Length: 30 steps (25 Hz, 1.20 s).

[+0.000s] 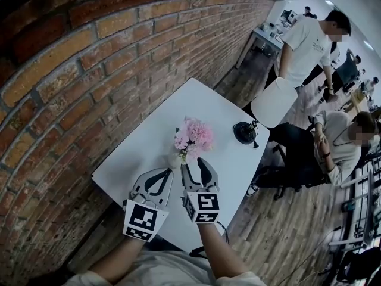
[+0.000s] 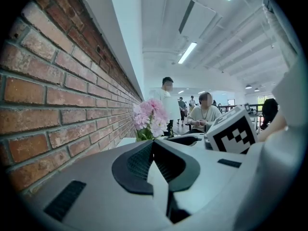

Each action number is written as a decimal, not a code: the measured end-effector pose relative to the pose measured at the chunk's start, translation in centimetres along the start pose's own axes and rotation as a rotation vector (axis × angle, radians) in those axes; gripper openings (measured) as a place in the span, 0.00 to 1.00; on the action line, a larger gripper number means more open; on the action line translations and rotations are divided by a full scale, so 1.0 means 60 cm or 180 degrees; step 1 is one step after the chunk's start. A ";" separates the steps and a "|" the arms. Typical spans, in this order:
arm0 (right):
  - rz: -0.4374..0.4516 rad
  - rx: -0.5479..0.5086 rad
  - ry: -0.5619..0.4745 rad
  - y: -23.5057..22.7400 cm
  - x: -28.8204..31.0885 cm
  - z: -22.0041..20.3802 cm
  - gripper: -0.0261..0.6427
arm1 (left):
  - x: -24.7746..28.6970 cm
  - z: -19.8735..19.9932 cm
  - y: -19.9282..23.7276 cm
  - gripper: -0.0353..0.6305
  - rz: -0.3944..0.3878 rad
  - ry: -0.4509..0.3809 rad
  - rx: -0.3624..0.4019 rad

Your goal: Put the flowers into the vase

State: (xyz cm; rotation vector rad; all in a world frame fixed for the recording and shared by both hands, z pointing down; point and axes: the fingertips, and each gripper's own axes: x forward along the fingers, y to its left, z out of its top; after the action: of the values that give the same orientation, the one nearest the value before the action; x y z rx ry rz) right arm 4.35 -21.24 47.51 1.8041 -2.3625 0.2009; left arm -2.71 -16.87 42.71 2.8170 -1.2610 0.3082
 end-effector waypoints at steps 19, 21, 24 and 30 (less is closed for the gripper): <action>-0.0109 -0.0232 -0.0605 0.023 -0.102 0.103 0.07 | 0.000 0.030 -0.037 0.06 -0.0108 -0.0145 0.0046; -0.0138 -0.0211 -0.0569 0.026 -0.115 0.109 0.06 | -0.003 0.029 -0.040 0.06 -0.0110 -0.0149 0.0050; -0.0118 -0.0210 -0.0665 0.036 -0.131 0.117 0.06 | -0.009 0.029 -0.042 0.06 -0.0113 -0.0156 0.0050; -0.0100 -0.0262 -0.0781 0.045 -0.159 0.136 0.05 | -0.016 0.035 -0.048 0.06 -0.0112 -0.0199 0.0034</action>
State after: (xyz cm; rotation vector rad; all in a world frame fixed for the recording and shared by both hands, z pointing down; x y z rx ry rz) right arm 3.81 -13.16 37.52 1.9227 -2.4572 -0.1278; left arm -0.85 -14.48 40.58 2.8758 -1.2229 0.2280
